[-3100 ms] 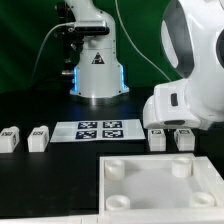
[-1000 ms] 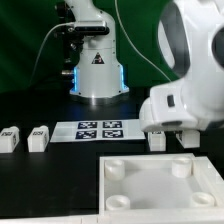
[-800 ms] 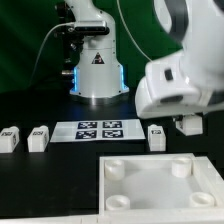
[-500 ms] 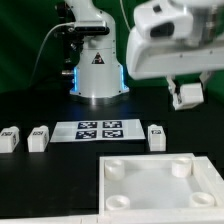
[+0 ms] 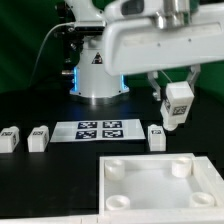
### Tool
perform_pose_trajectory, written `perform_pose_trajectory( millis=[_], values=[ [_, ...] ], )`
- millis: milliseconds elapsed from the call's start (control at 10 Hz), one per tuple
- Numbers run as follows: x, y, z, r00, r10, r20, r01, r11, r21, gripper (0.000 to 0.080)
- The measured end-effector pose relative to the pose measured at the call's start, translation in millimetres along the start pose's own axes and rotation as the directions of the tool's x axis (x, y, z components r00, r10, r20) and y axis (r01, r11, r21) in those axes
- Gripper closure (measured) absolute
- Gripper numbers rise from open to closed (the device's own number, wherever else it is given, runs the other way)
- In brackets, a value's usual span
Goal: Assemble one leg
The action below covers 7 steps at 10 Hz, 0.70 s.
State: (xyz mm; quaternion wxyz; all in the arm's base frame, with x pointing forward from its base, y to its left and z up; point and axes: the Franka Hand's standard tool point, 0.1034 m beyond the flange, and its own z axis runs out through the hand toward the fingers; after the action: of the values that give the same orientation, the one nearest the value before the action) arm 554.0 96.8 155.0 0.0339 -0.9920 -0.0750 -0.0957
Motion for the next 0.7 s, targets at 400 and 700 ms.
perform_pose_trajectory(
  millis=[400,700],
  values=[
    [36.2,-7.3,-9.3,0.953,0.064,-0.297,-0.058,0.998,0.028,0.0509],
    [31.5,-7.6,-3.2,0.941,0.064,-0.333,-0.059,0.998,0.027,0.0509]
  ],
)
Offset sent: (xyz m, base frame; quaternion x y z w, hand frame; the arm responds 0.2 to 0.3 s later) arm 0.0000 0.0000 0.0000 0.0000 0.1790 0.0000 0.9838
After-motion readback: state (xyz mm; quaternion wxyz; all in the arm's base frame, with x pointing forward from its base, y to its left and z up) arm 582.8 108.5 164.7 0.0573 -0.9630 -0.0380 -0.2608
